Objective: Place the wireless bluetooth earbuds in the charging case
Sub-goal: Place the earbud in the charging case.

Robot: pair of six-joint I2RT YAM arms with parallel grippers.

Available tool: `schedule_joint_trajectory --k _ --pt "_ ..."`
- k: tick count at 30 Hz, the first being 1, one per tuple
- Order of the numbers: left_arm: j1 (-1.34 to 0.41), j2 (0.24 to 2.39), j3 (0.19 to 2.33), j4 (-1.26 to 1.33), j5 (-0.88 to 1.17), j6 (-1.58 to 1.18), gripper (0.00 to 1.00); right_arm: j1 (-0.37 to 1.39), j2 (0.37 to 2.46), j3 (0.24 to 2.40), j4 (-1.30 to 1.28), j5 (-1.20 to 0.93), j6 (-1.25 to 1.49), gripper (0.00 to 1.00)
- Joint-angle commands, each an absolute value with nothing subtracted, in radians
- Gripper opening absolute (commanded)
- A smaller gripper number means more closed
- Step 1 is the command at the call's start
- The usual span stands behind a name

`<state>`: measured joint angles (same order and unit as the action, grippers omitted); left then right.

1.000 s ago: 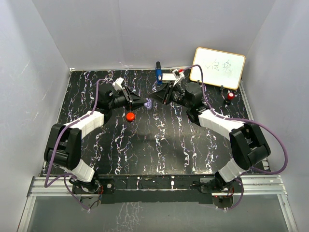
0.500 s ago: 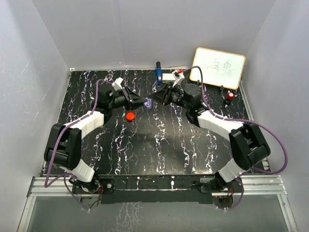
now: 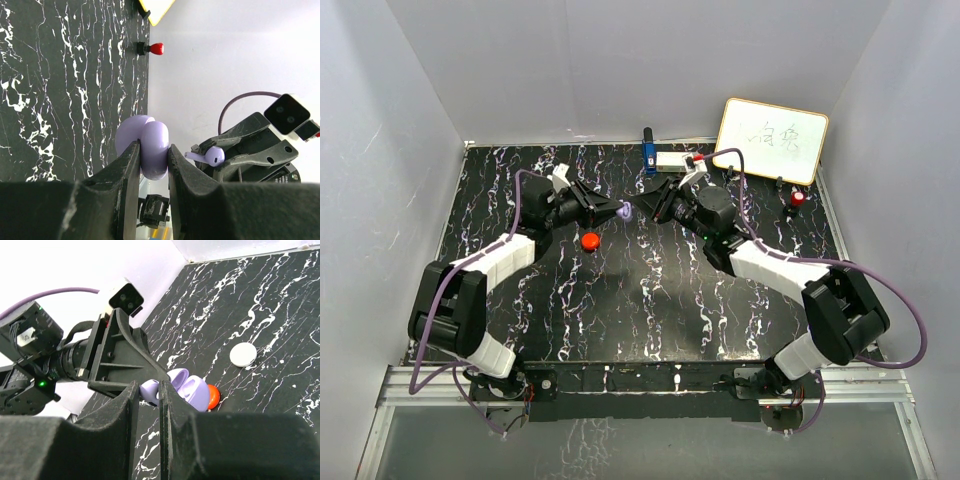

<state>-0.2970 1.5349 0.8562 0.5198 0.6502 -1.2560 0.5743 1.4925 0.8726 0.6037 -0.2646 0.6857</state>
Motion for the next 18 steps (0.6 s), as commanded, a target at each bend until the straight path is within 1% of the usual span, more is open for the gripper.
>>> schedule_joint_trajectory --k 1,18 --pt "-0.315 1.469 0.847 0.534 0.604 -1.280 0.00 0.591 1.445 0.862 0.679 -0.144 0.707 0.00" --pt "-0.355 1.434 0.835 0.531 0.536 -1.289 0.00 0.656 1.456 0.886 0.634 0.036 0.704 0.00"
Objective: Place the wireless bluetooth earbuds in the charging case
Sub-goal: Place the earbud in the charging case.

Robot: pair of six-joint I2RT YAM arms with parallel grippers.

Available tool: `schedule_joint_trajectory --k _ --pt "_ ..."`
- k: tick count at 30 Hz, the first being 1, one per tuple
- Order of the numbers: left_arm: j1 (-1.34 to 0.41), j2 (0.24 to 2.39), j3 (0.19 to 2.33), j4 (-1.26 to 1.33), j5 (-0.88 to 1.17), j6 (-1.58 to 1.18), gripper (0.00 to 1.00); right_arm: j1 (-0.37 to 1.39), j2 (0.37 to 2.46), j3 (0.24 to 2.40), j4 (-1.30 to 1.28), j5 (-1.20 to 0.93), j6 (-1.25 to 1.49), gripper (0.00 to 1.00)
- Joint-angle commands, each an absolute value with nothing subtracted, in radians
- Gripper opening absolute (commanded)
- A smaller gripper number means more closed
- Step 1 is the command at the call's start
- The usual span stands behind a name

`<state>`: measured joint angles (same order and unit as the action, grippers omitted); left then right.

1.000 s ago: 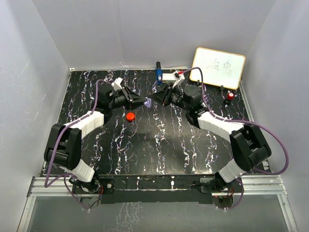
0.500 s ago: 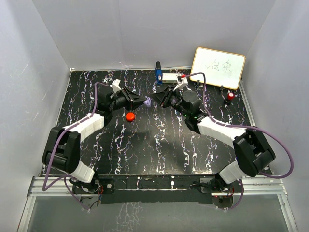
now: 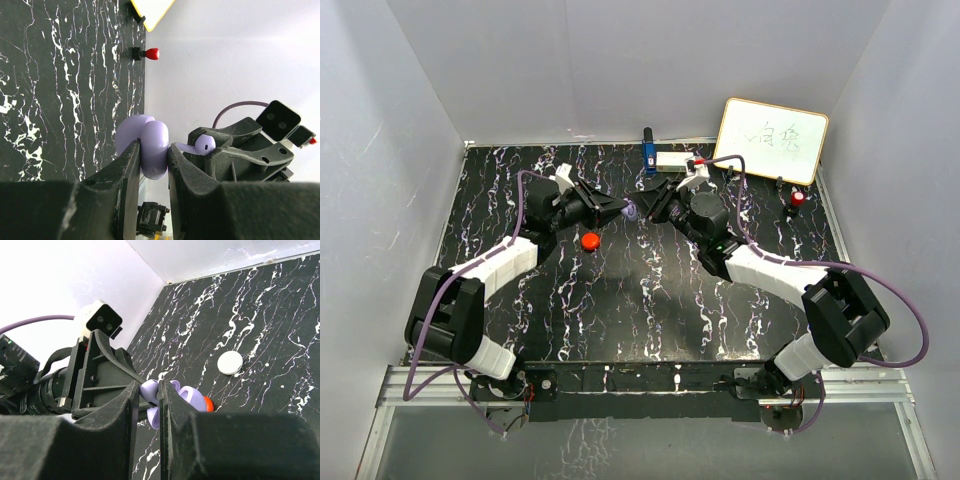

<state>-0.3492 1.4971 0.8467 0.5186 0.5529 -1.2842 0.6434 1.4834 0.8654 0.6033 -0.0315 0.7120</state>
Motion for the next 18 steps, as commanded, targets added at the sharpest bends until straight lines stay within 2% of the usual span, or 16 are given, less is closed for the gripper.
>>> schedule_joint_trajectory --k 1,18 --pt "-0.357 1.432 0.834 0.530 0.535 -1.287 0.00 0.658 1.454 0.886 0.631 0.043 0.705 0.00" --pt "-0.362 1.425 0.840 0.519 0.529 -1.281 0.00 0.673 1.477 0.906 0.601 0.074 0.703 0.00"
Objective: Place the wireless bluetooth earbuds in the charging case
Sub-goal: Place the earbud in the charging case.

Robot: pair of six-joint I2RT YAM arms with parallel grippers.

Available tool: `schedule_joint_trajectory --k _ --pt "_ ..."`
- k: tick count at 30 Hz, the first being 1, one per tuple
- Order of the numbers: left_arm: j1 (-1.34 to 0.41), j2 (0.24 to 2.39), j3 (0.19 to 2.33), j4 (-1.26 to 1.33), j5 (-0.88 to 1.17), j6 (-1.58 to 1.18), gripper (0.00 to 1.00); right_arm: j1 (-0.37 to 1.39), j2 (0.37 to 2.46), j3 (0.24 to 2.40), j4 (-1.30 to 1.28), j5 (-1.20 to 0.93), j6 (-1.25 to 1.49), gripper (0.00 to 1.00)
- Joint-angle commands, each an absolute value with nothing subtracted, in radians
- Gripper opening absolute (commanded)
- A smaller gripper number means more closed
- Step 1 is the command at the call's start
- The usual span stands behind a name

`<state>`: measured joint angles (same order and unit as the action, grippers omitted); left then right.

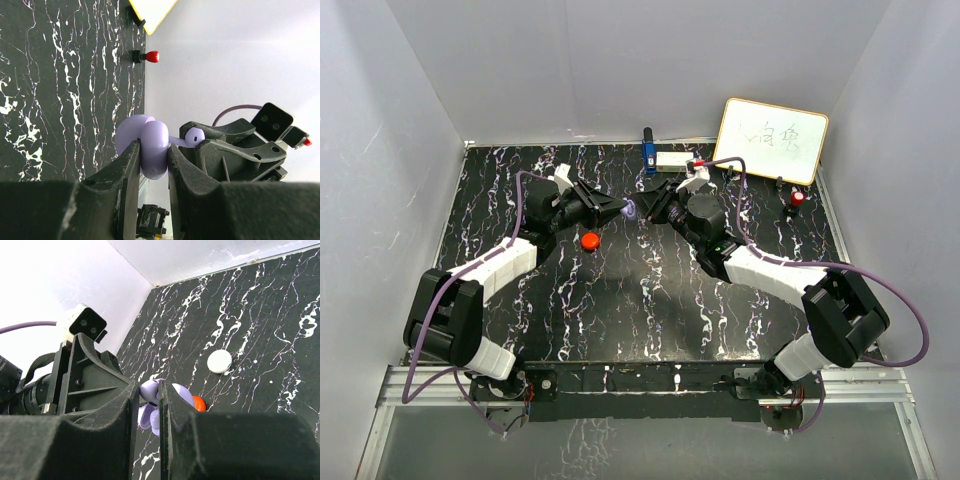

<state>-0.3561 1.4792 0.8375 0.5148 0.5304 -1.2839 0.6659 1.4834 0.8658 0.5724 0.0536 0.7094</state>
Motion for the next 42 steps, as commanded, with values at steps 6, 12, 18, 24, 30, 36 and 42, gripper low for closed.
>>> schedule_joint_trajectory --k 6,12,18,24,30,36,42 --pt "-0.365 1.427 0.844 0.514 0.528 -1.278 0.00 0.672 1.487 0.913 0.598 0.067 0.706 0.00" --pt "-0.366 1.429 0.845 0.515 0.528 -1.278 0.00 0.674 1.494 0.919 0.596 0.067 0.709 0.00" --pt "-0.368 1.428 0.848 0.516 0.526 -1.279 0.00 0.676 1.501 0.920 0.595 0.065 0.712 0.00" --pt "-0.371 1.427 0.849 0.516 0.525 -1.279 0.00 0.677 1.501 0.922 0.593 0.067 0.713 0.00" --pt "-0.373 1.427 0.855 0.514 0.522 -1.278 0.00 0.679 1.504 0.924 0.591 0.067 0.715 0.00" --pt "-0.374 1.424 0.855 0.511 0.519 -1.276 0.00 0.679 1.506 0.922 0.588 0.069 0.715 0.00" --pt "-0.375 1.418 0.859 0.503 0.516 -1.269 0.00 0.678 1.506 0.921 0.584 0.077 0.715 0.00"
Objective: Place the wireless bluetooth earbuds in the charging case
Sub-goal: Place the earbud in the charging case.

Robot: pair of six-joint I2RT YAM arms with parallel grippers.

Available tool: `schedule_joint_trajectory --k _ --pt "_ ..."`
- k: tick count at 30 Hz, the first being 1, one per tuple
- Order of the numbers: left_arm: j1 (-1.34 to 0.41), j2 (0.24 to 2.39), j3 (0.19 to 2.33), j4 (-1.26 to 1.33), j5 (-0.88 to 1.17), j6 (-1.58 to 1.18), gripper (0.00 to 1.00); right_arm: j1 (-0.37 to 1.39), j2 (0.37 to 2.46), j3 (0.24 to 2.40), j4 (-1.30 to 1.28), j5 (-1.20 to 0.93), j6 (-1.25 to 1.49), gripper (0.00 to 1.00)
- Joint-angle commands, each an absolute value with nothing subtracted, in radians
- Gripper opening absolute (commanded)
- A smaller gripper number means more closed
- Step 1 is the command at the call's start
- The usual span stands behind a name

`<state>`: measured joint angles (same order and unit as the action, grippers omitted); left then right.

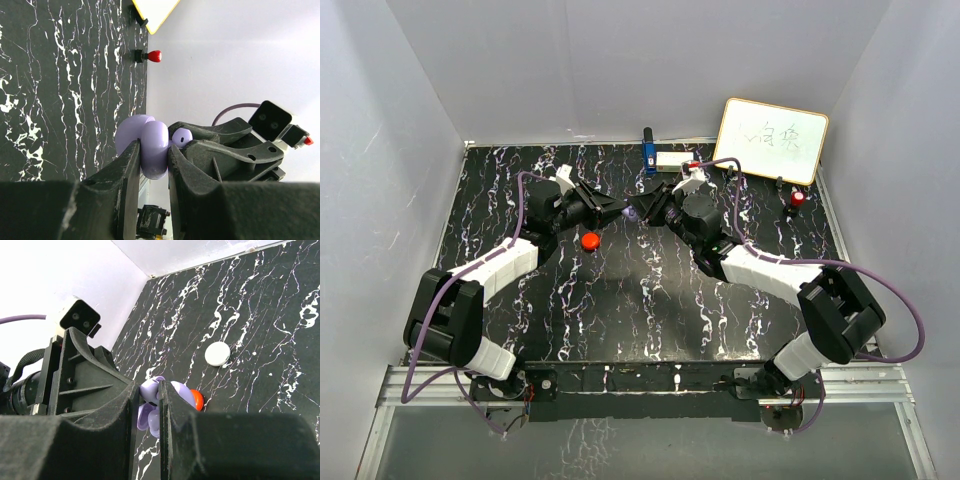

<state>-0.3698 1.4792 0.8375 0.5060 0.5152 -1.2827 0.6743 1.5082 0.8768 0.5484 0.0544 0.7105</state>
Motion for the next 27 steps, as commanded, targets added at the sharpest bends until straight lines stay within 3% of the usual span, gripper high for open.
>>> schedule_joint_trajectory --k 1,27 --pt "-0.376 1.417 0.860 0.502 0.515 -1.269 0.00 0.679 1.506 0.921 0.583 0.078 0.715 0.00" --pt "-0.377 1.407 0.869 0.504 0.509 -1.269 0.00 0.680 1.525 0.946 0.531 0.087 0.719 0.00"
